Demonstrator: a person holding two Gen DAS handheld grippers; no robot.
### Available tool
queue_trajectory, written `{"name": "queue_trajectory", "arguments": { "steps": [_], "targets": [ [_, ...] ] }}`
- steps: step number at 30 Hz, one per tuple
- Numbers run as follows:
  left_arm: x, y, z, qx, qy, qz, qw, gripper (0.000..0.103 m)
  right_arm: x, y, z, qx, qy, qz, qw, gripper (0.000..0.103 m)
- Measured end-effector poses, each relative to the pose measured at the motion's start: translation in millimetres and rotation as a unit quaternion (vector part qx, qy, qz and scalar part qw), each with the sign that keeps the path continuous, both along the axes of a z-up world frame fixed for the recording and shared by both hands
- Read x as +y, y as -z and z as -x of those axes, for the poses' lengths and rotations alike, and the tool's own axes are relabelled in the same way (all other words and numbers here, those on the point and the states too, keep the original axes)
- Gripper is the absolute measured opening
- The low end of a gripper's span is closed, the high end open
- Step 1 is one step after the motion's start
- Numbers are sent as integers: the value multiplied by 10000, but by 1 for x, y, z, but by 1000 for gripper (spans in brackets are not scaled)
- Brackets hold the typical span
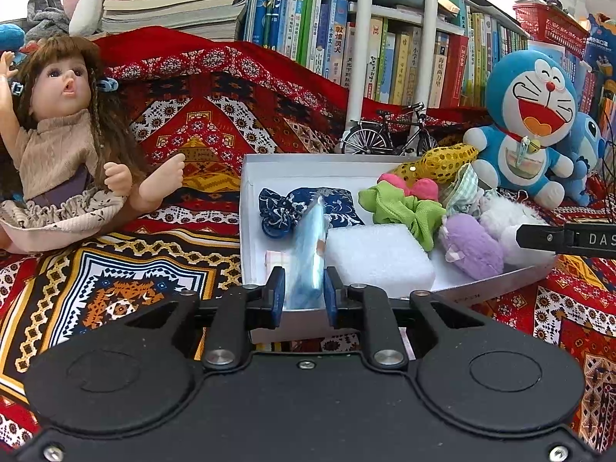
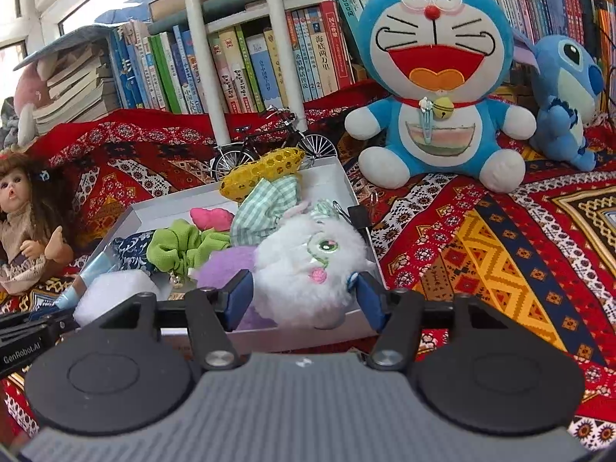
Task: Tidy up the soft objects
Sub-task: 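Carry the mask packet and fluffy toy into the white box and open both tools, then grasp the pink cloth with the left tool while the right tool grasps the white ribbon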
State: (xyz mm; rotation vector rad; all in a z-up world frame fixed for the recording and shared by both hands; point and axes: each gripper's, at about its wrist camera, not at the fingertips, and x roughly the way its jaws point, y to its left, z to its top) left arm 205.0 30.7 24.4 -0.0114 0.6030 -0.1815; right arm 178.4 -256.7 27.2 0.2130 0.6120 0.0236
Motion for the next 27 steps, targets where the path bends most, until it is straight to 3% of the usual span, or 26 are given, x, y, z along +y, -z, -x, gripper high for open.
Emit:
{"name": "queue_trajectory", "arguments": {
  "steps": [5,15,27],
  "targets": [
    [0,-3,10,-100,10,-95,9999,36,7,-5,12,-96,-133,220,9996,74],
    [2,-11,31,-93,273,-125,9995,46,19,-9,42,-249,-521,234,9981,81],
    [4,-15,50,107,610,151,9980,56,41,2,78,-218,-1457,179,9889,87]
  ]
}}
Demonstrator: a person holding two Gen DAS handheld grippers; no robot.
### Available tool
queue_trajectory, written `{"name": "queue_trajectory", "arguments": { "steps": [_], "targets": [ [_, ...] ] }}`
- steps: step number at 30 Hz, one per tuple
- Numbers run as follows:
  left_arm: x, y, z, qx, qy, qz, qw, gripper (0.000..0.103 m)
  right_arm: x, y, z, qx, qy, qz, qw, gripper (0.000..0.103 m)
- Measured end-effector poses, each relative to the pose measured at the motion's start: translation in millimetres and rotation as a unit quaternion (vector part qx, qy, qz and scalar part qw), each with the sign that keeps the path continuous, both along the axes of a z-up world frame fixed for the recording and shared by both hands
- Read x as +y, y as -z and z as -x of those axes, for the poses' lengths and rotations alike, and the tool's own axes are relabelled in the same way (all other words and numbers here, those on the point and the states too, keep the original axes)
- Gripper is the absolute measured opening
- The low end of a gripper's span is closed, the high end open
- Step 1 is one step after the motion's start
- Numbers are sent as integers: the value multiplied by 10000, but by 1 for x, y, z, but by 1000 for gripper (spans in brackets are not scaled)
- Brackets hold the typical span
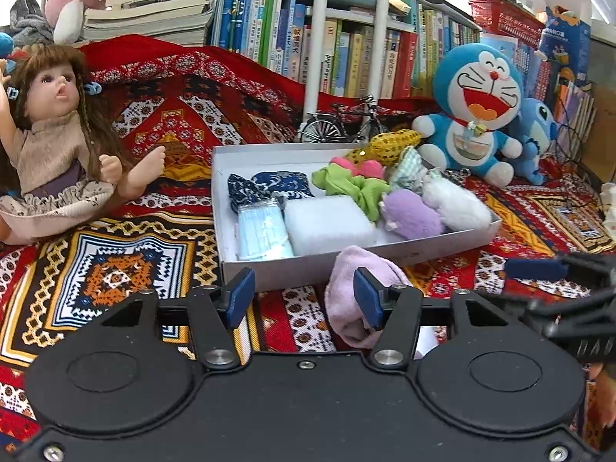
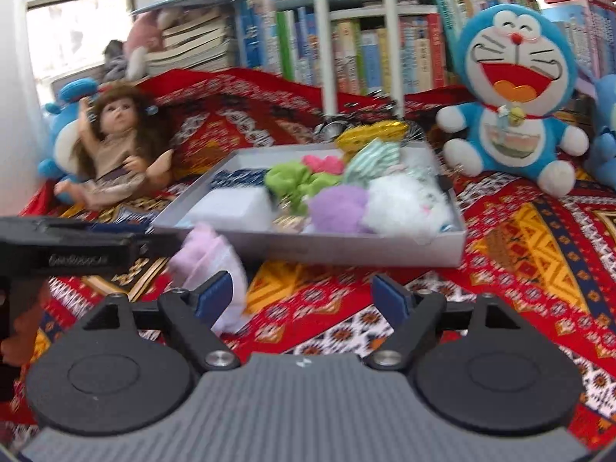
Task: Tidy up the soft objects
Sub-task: 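Grasp the pink cloth with the left tool while the right tool grasps the white ribbon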
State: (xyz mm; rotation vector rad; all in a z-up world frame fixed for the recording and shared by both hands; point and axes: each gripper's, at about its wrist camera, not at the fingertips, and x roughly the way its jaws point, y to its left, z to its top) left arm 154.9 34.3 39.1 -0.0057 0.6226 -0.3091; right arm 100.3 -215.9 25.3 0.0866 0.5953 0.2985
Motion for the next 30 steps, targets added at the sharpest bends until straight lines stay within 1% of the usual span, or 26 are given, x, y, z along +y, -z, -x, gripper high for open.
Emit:
{"name": "queue_trajectory", "arguments": {
  "steps": [8,11,19,24,30],
  "targets": [
    [-6,-1,4,154,307,246,9991,67,17,9,13,68,-447,105,9989,88],
    [-13,1,4,205,358,258,9988,69,24,11,15,69,-572,181,9982,88],
    [-26,8,-5,410,426,309,9978,70,40,16,15,78,-703,206,9973,89],
    [-28,13,-12,562,432,417,9966,70,52,19,14,73,-784,315,9964,89],
    [-29,15,-18,703,457,508,9952,67,60,22,10,135,-793,318,9963,89]
  ]
}}
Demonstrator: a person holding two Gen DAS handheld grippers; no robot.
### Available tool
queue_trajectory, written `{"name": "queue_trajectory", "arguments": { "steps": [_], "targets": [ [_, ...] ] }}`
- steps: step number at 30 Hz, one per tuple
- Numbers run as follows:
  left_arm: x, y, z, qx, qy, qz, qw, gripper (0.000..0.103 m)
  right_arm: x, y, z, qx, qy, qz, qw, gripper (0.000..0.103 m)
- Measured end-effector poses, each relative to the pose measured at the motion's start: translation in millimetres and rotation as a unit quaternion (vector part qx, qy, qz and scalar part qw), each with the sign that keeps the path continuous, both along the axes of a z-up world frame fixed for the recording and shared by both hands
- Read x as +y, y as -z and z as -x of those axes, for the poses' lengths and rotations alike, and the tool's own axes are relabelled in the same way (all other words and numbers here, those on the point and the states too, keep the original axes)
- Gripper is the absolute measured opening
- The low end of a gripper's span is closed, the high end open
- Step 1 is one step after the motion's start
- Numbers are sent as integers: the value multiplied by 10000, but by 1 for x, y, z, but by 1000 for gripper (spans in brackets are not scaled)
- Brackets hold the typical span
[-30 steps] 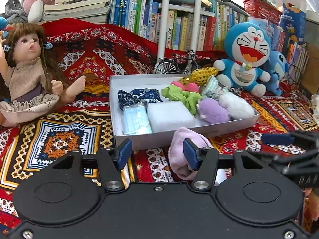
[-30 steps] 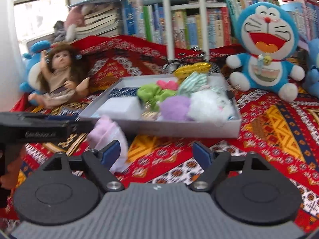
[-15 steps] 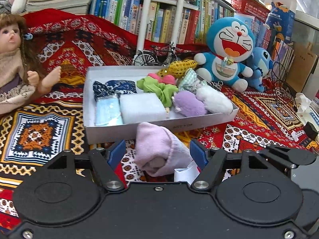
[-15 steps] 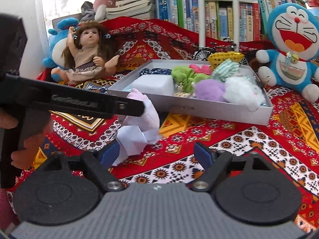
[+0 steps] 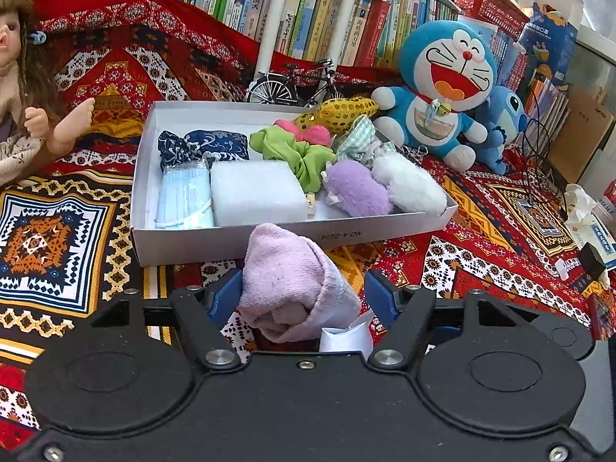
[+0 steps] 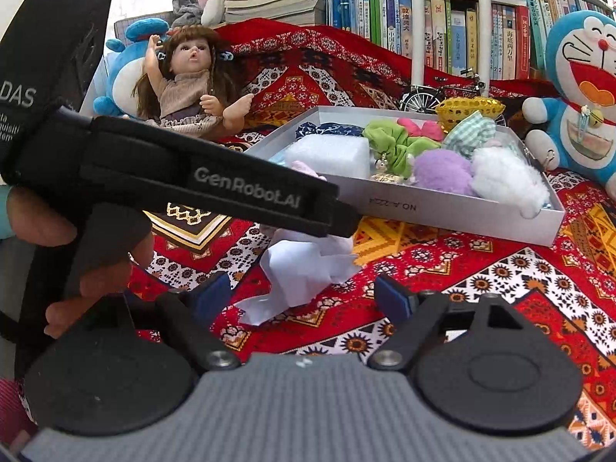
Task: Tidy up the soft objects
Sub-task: 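Grasp the pink cloth with the left tool while the right tool grasps the white ribbon, then carry the pink cloth and white ribbon with both tools over the white box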
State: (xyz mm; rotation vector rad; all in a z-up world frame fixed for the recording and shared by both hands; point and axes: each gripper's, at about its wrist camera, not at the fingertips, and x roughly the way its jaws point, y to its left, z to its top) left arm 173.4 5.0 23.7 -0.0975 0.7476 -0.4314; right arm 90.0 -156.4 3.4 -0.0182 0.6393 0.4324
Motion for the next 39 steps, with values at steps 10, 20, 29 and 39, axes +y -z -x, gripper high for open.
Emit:
{"name": "queue_trajectory", "arguments": {
  "steps": [10,20,29,39],
  "targets": [
    [2,1,0,-57,13,-10,10000,45,4,0,-3,27,28,-3,10000,77],
    [6,-8,9,-264,-40,-20,9996,30,-3,-3,2,-36,269,24,9996,43],
    [14,-33,19,-701,-82,2,9975,29,-27,-25,-4,-257,828,6,9962,42],
    [17,-51,-15,-1127,-498,-280,9920,29,-37,-54,-56,-331,1111,-273,9929,42]
  ]
}}
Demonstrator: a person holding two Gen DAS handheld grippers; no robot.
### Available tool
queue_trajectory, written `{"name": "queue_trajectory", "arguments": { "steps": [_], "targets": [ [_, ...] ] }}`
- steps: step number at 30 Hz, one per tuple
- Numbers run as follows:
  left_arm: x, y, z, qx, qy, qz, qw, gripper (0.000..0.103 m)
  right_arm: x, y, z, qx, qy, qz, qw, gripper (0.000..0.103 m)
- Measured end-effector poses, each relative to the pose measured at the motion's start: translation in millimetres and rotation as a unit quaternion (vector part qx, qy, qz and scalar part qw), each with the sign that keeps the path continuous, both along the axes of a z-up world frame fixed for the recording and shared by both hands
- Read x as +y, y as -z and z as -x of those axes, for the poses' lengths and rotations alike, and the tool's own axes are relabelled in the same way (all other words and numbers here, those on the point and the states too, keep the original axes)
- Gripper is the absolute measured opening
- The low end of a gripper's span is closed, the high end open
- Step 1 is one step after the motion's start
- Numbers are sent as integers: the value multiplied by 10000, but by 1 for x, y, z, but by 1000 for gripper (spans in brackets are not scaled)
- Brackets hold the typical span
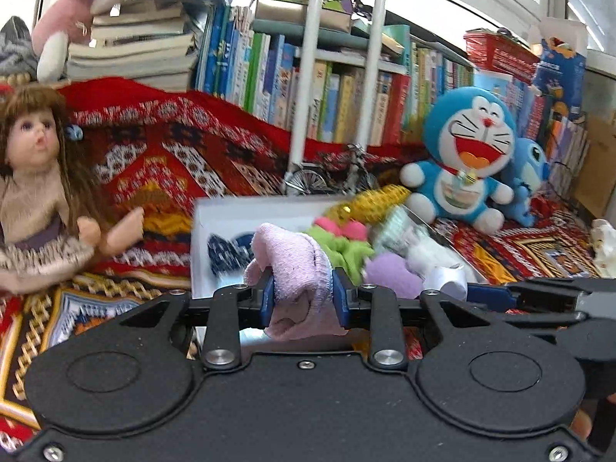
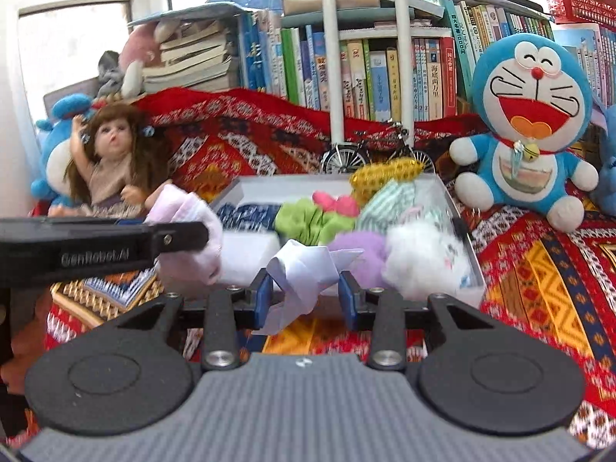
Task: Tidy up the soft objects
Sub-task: 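Carry the pink cloth and white ribbon with both tools over the white box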
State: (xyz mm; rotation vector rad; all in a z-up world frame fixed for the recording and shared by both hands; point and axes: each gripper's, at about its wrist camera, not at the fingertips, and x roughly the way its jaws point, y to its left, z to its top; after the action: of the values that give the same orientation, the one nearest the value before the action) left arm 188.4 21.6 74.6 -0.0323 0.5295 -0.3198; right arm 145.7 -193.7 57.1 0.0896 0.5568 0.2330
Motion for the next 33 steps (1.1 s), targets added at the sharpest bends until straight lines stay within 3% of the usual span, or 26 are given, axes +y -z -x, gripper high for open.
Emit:
{"name": "queue_trajectory", "arguments": {
  "steps": [5,16,24,26,29,31,33],
  "targets": [
    [-9,1,-25,-195,-160,-363,9990,29,-2,3,-33,169,140,-260,9994,42],
    [-26,22,-47,-383,-165,-800,9959,29,6,24,-55,331,218,-185,9990,42],
    [-29,27,-52,-397,-215,-800,9958,30,8,25,-54,278,143,-166,9994,43],
    [-28,26,-53,-417,-221,-755,9960,35,7,25,-53,270,102,-201,9994,43],
    [-26,26,-53,-397,-258,-686,9965,38,6,24,-51,238,69,-255,9994,48],
    [-24,25,-52,-399,-266,-650,9967,40,6,23,-49,198,40,-266,9994,61],
    [-23,24,-51,-405,-281,-638,9967,42,6,21,-47,157,35,-250,9996,63]
  ]
}}
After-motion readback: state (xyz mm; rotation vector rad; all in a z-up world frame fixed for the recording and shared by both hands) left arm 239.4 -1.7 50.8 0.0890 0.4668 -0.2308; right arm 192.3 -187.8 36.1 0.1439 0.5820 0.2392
